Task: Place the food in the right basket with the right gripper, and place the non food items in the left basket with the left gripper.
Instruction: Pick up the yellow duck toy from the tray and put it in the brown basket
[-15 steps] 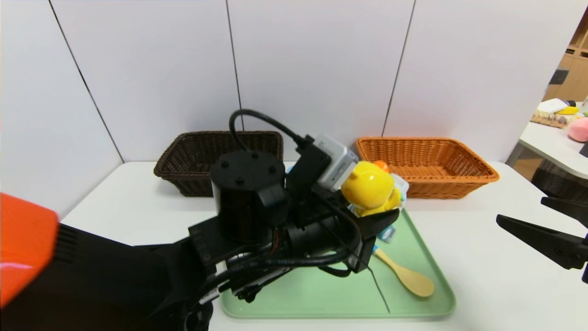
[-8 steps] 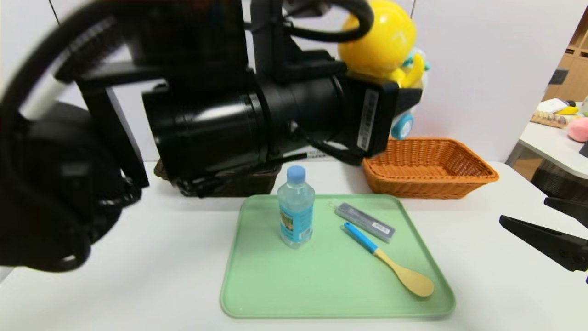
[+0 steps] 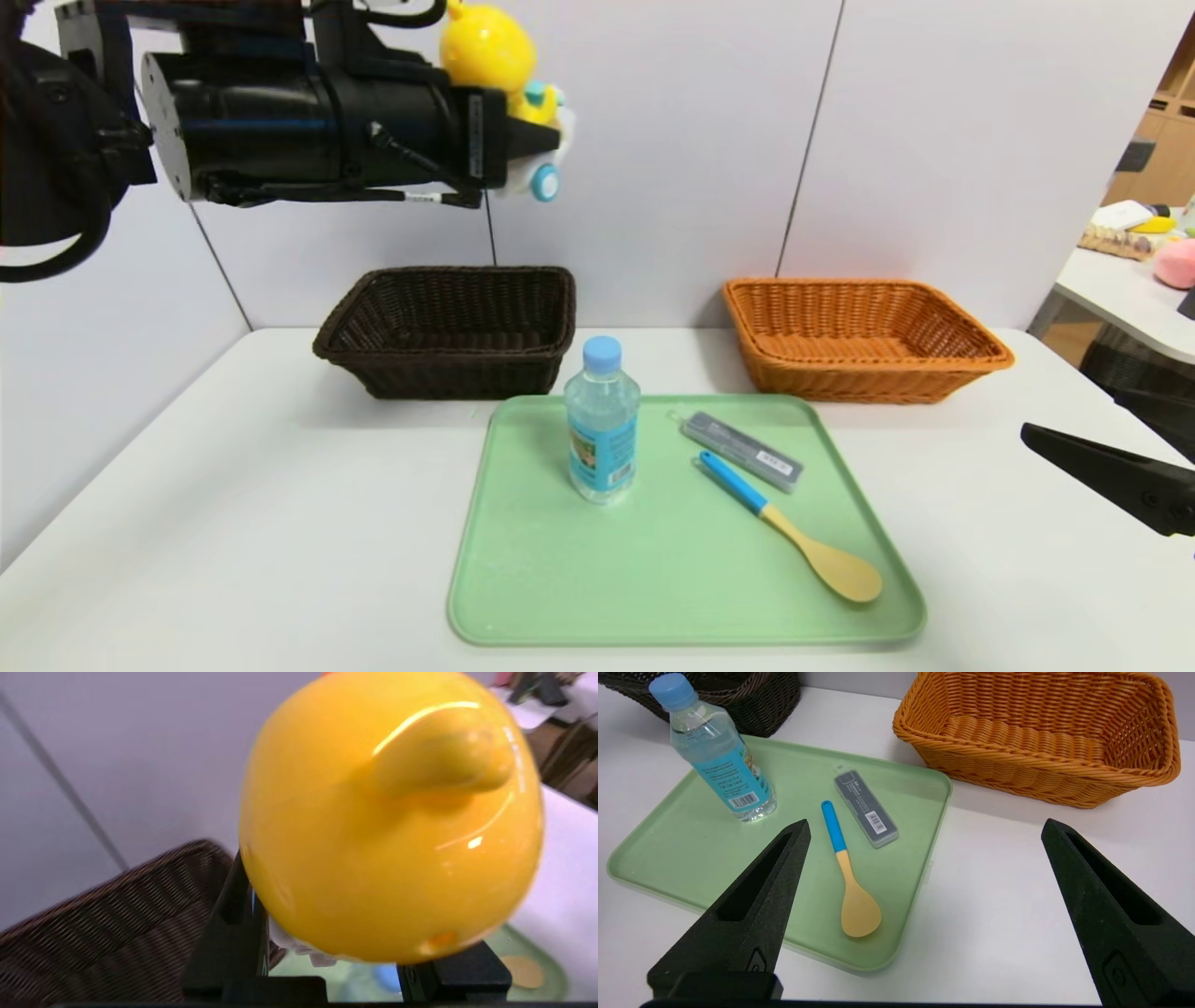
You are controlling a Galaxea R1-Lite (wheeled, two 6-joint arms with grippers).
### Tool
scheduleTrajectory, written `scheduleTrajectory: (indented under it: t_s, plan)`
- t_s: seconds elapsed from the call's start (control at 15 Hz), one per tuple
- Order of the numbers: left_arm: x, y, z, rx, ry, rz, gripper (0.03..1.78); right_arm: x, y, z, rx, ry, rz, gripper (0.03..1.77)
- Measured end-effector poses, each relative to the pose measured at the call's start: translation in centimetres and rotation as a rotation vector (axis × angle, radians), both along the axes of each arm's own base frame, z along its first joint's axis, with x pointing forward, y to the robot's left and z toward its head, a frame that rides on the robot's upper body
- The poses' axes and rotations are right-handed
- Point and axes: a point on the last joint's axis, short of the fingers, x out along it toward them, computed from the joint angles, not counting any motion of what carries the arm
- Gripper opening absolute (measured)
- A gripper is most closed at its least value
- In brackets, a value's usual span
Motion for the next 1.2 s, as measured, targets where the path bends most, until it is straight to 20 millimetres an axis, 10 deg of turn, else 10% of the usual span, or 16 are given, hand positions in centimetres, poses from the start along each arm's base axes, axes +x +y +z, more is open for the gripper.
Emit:
scheduleTrajectory:
  t_s: [0.53, 1.2]
  plan:
    - [9.7, 6.1, -8.1, 0.121, 0.19, 0.209, 0.71, 0.5, -0.6, 1.1, 0.004, -0.028, -0.047, 1.71]
    - [13.5, 7.5, -14.1, 0.168, 0.33, 0.258, 0.71, 1.0, -0.6, 1.3, 0.003, -0.023, -0.053, 1.71]
